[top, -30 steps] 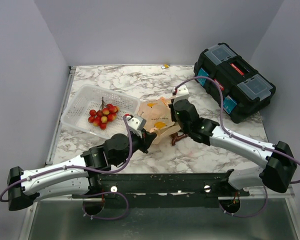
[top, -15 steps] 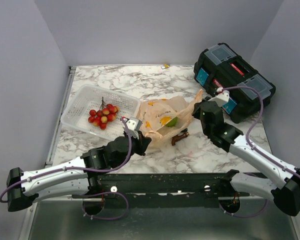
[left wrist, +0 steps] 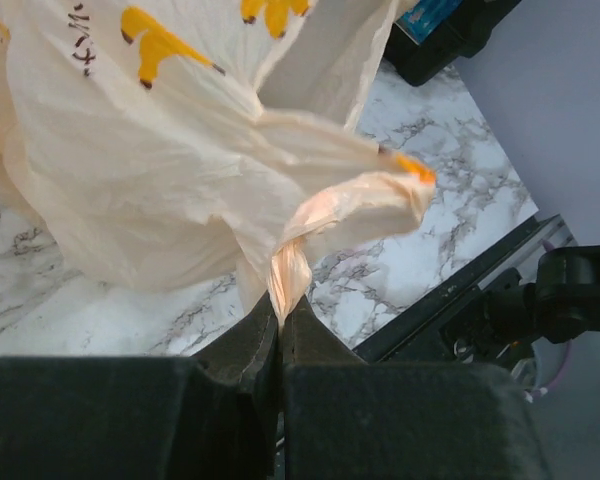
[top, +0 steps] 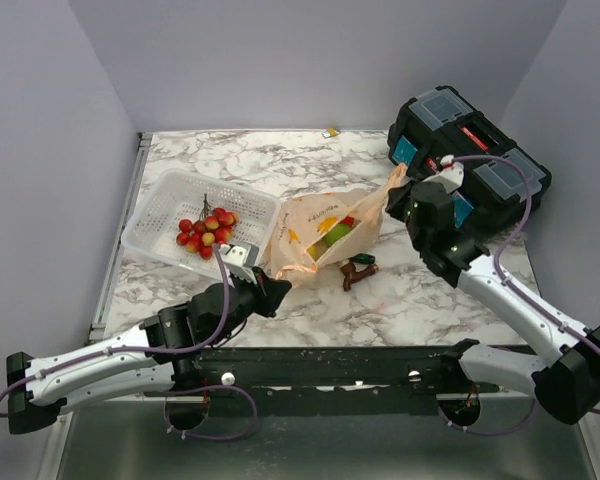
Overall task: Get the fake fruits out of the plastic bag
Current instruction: Untie the plastic bag at the center of the board.
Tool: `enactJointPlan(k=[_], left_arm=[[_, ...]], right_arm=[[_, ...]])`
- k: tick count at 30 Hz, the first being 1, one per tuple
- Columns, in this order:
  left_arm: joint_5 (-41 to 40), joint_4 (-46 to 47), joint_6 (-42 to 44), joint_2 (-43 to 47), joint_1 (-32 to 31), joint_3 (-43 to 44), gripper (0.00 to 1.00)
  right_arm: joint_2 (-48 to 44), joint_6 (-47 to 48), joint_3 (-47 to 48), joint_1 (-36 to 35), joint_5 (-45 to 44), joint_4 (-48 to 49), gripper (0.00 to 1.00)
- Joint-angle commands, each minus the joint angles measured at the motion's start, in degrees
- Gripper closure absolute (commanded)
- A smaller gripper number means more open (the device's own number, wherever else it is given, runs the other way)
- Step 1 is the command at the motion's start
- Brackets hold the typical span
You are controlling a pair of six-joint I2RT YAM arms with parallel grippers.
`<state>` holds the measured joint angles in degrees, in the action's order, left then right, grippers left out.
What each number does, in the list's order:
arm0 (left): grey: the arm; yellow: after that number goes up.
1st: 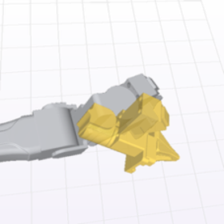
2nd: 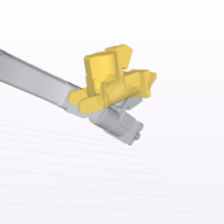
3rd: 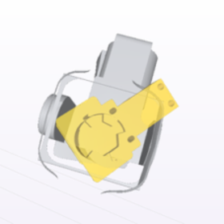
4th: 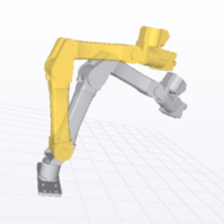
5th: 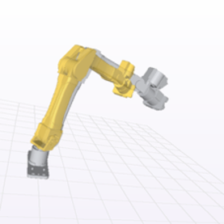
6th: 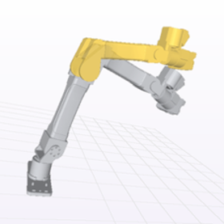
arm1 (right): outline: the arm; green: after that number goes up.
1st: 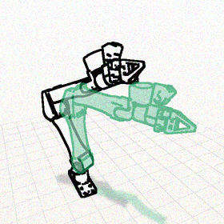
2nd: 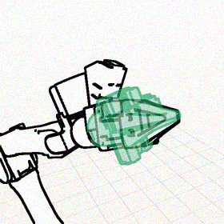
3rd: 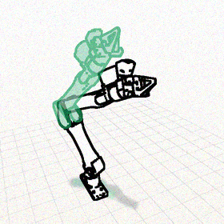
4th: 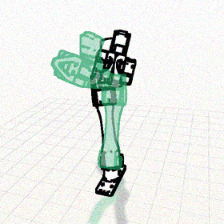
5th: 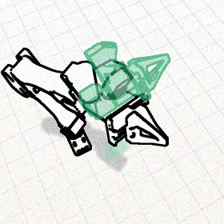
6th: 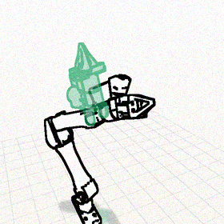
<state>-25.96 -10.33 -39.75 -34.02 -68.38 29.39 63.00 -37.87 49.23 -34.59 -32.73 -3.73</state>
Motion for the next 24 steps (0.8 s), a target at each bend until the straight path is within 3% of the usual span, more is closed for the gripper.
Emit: enactJointPlan(k=[1, 7, 11, 14, 16, 20, 21, 24], left_arm=[[-1.5, -5.9, -6.6, 4.4, -0.1, -0.4, 1.00], [-4.0, 2.8, -1.7, 9.9, 0.1, -2.5, 1.00], [-6.2, 1.6, 2.9, 4.5, 2.6, 5.1, 1.00], [-3.2, -0.6, 5.0, -0.6, 5.4, 11.5, 1.00], [-1.6, -0.4, 6.2, -3.2, 6.5, 13.2, 1.00], [0.2, 0.7, 6.9, -4.5, 7.8, 12.7, 1.00], [0.9, 0.7, 6.4, -4.4, 8.3, 12.2, 1.00], [2.1, 0.8, 4.5, -3.7, 9.2, 10.7, 1.00]], right_arm=[[2.9, -2.0, 4.7, 11.1, 14.6, 0.4, 0.99], [13.4, -1.9, 15.3, 17.2, 24.6, -1.5, 0.99], [18.0, 2.3, 21.4, 17.2, 28.6, -5.9, 0.99], [18.1, 8.3, 23.6, 17.2, 36.3, -11.9, 0.98], [15.9, 13.1, 22.1, 17.2, 41.3, -14.7, 0.87], [10.9, 23.3, 19.8, 17.2, 47.8, -22.5, 0.45], [9.8, 26.2, 19.1, 17.1, 50.6, -22.9, 0.33], [4.8, 31.5, 15.7, 16.8, 59.1, -18.8, 0.10]])
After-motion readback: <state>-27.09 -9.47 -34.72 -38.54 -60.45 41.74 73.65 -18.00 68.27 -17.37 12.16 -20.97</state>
